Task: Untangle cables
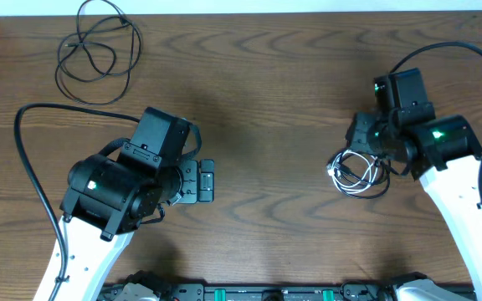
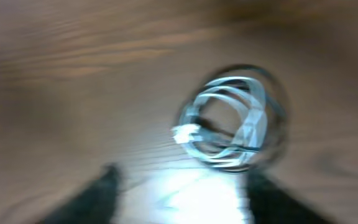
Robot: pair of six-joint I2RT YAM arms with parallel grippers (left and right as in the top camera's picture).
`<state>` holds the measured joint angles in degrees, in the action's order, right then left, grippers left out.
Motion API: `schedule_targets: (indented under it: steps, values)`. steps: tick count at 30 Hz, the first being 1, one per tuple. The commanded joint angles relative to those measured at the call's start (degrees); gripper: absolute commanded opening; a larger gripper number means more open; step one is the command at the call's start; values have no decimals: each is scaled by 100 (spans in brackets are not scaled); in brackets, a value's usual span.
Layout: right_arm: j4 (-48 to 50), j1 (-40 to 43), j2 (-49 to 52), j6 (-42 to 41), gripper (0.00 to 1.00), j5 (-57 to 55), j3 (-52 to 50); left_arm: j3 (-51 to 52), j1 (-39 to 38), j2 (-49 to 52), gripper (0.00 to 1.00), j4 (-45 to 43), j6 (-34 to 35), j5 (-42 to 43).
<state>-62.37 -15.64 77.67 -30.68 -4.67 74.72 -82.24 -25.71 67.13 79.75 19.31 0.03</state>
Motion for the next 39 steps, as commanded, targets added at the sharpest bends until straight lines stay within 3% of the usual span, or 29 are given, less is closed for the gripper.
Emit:
schedule_targets:
  steps: [1, 4, 9, 12, 18, 22, 25, 26, 27, 28, 33, 39]
  values:
    - [-44, 439, 470, -358, 99, -1416, -243, 22, 9, 22, 100, 37, 9, -70]
    - [-44, 973, 905, -269, 99, -1040, -374, 24, 9, 22, 100, 37, 9, -72]
    - [109, 1735, 1825, 660, 95, 389, -415, 22, 9, 22, 100, 37, 9, -70]
    - [245, 1923, 2385, 1438, 85, 1108, -417, 22, 9, 22, 100, 37, 9, -70]
    - [376, 1884, 3220, 1705, 65, 1499, -417, 24, 9, 22, 100, 35, 9, -72]
    - [433, 1869, 3239, 1703, 44, 1488, -407, 24, 9, 22, 100, 37, 9, -70]
    - [339, 1869, 3082, 1700, 38, 1493, -297, 22, 9, 22, 100, 37, 9, -70]
    - [247, 1867, 2983, 1703, 32, 1493, -236, 22, 9, 22, 100, 37, 9, -70]
    - [173, 1864, 2885, 1703, 7, 1493, -184, 24, 9, 22, 100, 37, 9, -70]
    - [74, 1864, 2743, 1703, 1, 1493, -114, 22, 9, 22, 100, 37, 9, -70]
    - [-302, 1797, 1727, 1705, 1, 1674, 170, 22, 9, 22, 100, 37, 9, -70]
    - [-162, 1539, 374, 1703, 1, 2728, 175, 22, 9, 22, 100, 37, 9, -70]
